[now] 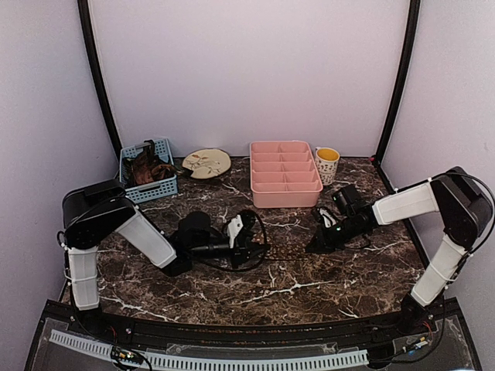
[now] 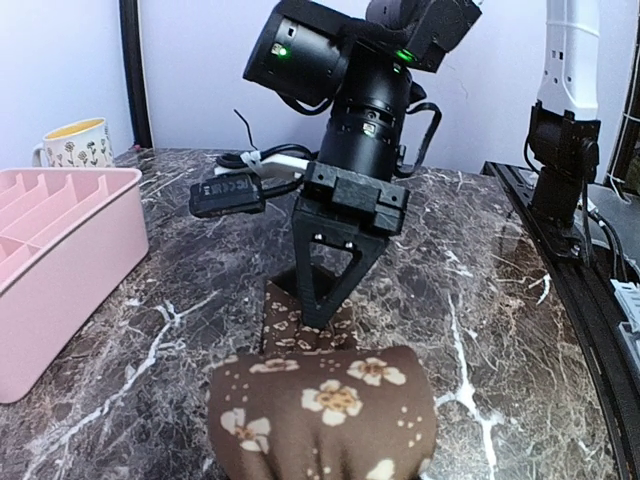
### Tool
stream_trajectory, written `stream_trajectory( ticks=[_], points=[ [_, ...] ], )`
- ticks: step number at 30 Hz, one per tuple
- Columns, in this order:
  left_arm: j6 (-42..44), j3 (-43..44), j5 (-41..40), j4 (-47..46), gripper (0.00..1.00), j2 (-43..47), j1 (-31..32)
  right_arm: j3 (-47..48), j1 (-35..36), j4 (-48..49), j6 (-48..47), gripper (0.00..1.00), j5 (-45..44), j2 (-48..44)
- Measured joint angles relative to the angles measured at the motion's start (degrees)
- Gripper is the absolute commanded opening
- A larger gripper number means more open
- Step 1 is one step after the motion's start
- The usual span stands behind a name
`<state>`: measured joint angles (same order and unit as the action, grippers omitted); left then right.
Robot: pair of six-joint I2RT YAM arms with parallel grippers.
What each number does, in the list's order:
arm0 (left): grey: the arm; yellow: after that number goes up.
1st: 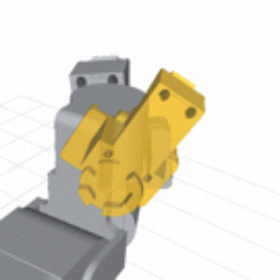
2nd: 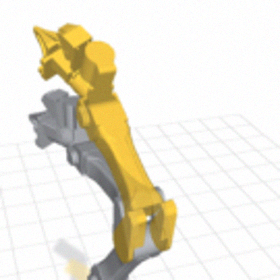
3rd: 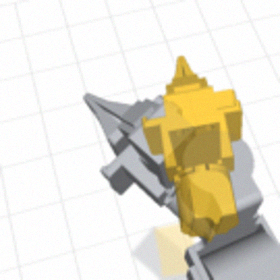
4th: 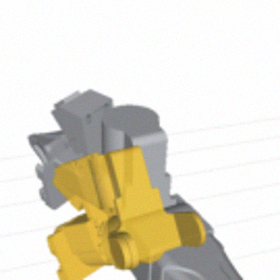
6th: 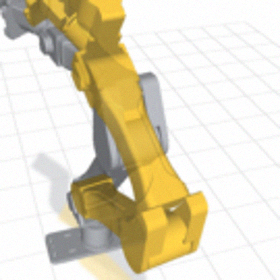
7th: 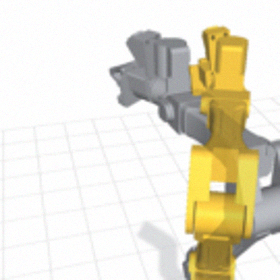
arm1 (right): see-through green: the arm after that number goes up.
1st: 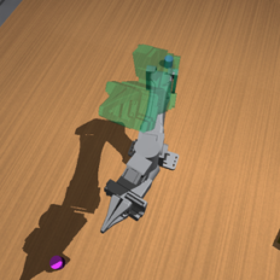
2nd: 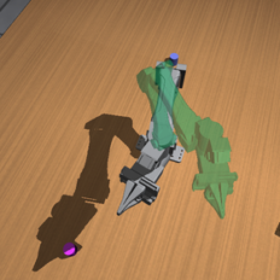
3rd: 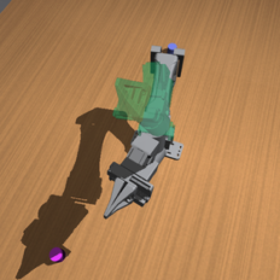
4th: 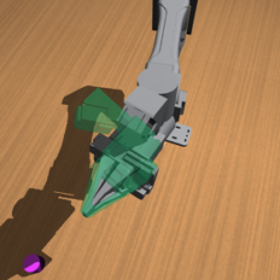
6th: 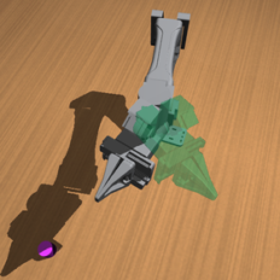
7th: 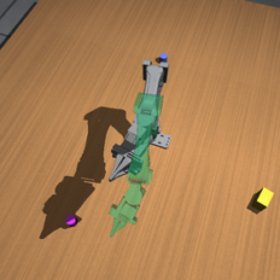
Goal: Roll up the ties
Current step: Roll the tie at the center of the board.
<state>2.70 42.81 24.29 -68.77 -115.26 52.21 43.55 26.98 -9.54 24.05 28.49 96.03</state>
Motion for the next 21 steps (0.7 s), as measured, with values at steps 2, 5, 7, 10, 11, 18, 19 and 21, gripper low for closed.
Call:
stream_trajectory(
  ticks=[2,5,7,10,11,18,19,21],
  points=[
    [-0.3,0.0,-1.6,0.8,0.17,1.2,0.0,-0.2,0.0,0.6,-0.1,0.0,0.1,0.0],
    [0.1,0.0,-3.0,3.0,0.17,1.4,-0.2,-0.5,0.1,1.1,-0.2,0.0,0.2,-0.1],
    [1.4,-0.2,-2.4,5.0,0.17,1.2,-0.7,-0.8,0.1,1.5,-0.2,0.0,0.2,-0.2],
    [4.4,-0.2,-1.1,8.3,0.17,0.3,-1.2,-1.3,0.1,2.0,-0.3,0.0,0.3,-0.5],
    [5.3,-0.1,-0.9,9.2,0.17,-0.1,-1.2,-1.4,0.1,2.0,-0.5,0.0,0.5,-0.6],
    [13.0,3.2,1.2,18.5,0.18,-2.2,-1.3,-0.9,0.3,0.5,-1.6,0.15,1.1,-0.6],
    [13.9,3.6,1.3,19.3,0.19,-2.2,-1.4,-0.6,0.3,-0.2,-1.8,0.25,1.1,-0.6],
    [15.5,4.2,1.7,20.7,0.19,-2.2,-1.4,0.0,0.3,-1.6,-1.6,0.38,0.8,-1.2]
  ],
)
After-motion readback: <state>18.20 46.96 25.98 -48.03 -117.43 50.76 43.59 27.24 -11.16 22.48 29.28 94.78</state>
